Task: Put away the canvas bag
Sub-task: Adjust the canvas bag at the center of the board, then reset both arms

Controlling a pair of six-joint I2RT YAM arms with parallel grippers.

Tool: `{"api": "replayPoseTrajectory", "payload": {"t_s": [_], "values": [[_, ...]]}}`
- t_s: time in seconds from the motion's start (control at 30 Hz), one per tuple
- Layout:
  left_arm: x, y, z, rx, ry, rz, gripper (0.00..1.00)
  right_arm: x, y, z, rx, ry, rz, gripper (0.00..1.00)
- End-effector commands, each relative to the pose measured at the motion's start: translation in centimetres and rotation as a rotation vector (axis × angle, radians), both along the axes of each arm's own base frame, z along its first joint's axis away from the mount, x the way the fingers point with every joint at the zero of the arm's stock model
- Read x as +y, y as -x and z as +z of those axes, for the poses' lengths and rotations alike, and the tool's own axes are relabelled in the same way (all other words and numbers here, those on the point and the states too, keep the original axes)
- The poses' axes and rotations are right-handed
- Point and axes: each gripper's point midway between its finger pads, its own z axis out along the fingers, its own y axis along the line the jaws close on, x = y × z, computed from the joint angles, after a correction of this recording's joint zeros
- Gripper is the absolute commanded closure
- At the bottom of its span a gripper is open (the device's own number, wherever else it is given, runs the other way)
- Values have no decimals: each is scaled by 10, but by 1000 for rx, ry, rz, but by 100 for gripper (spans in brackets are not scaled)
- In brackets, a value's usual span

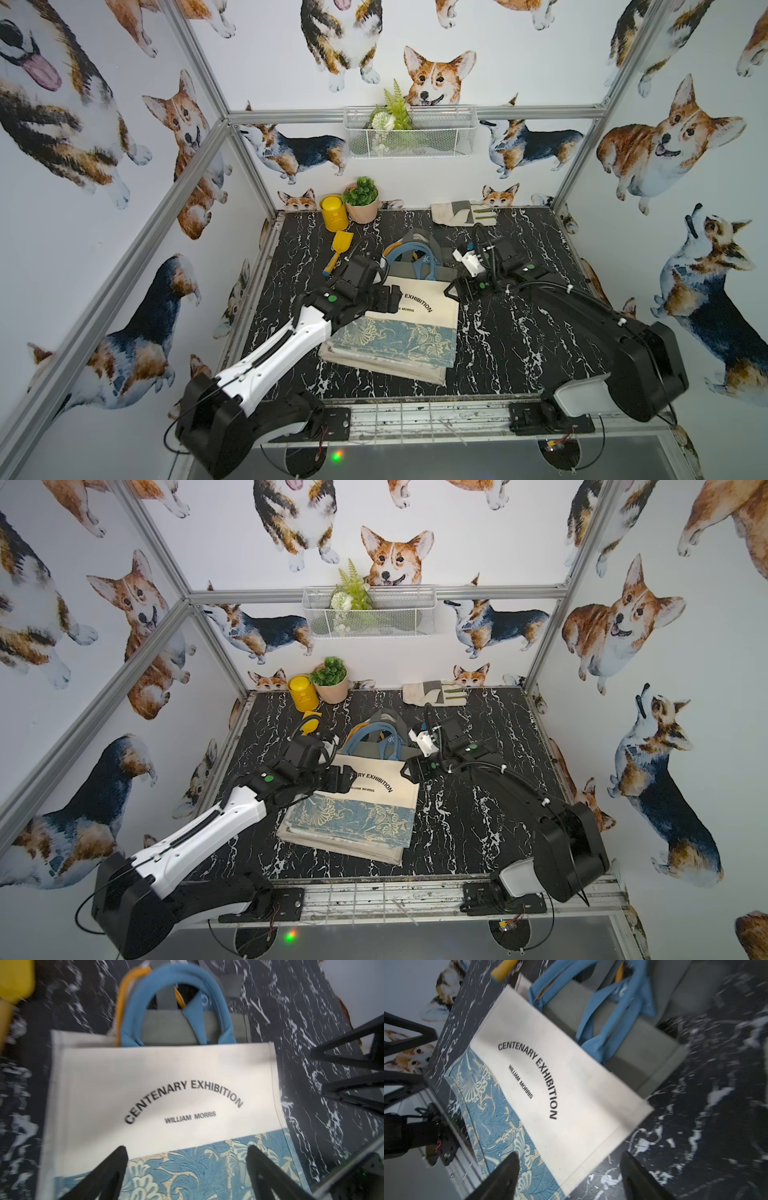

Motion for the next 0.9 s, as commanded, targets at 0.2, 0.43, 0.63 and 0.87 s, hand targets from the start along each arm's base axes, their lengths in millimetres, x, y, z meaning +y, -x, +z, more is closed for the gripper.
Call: {"api": "replayPoseTrajectory", "payload": {"t_s": [0.2, 0.43, 0.63, 0.87], "values": [[159, -9, -11, -346, -233, 492, 0, -207, -34, -15, -320, 265, -774, 0], [187, -28, -56, -427, -252, 532, 0, -238, -49, -45, -534, 186, -899, 0], [186, -68, -75, -454, -217, 492, 0, -224, -72, -67, -529, 184, -776, 0], [161, -102, -91, -498, -166, 320, 0, -194, -75, -78, -559, 123, -593, 0]]}}
